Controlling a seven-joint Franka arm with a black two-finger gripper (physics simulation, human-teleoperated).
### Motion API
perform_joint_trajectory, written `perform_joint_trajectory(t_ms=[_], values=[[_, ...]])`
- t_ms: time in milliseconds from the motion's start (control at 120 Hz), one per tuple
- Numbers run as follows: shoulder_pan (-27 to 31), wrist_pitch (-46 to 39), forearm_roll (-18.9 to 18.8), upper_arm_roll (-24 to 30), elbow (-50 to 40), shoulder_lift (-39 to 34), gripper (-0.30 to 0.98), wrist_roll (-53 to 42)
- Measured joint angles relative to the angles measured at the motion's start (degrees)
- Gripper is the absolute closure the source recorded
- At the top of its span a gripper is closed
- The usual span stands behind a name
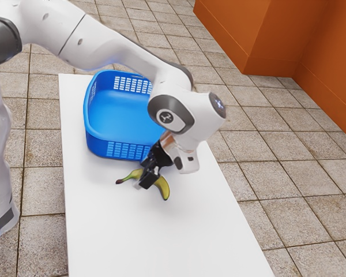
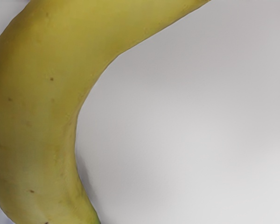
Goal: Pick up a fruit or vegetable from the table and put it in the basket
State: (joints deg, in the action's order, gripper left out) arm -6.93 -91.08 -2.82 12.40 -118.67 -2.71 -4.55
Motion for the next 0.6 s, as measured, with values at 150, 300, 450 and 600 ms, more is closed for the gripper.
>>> perform_joint_trajectory(t_ms=[150,300,450,600], values=[[0.1,-1.2,0.7,0.0,-0.4,0.0,0.00,0.0],[0.6,-1.8,0.8,0.0,-0.9,0.0,0.00,0.0],[0.7,-1.8,0.6,0.0,-0.9,0.0,0.00,0.0],[0.2,-1.5,0.3,-0.3,-1.0,0.1,0.00,0.0]])
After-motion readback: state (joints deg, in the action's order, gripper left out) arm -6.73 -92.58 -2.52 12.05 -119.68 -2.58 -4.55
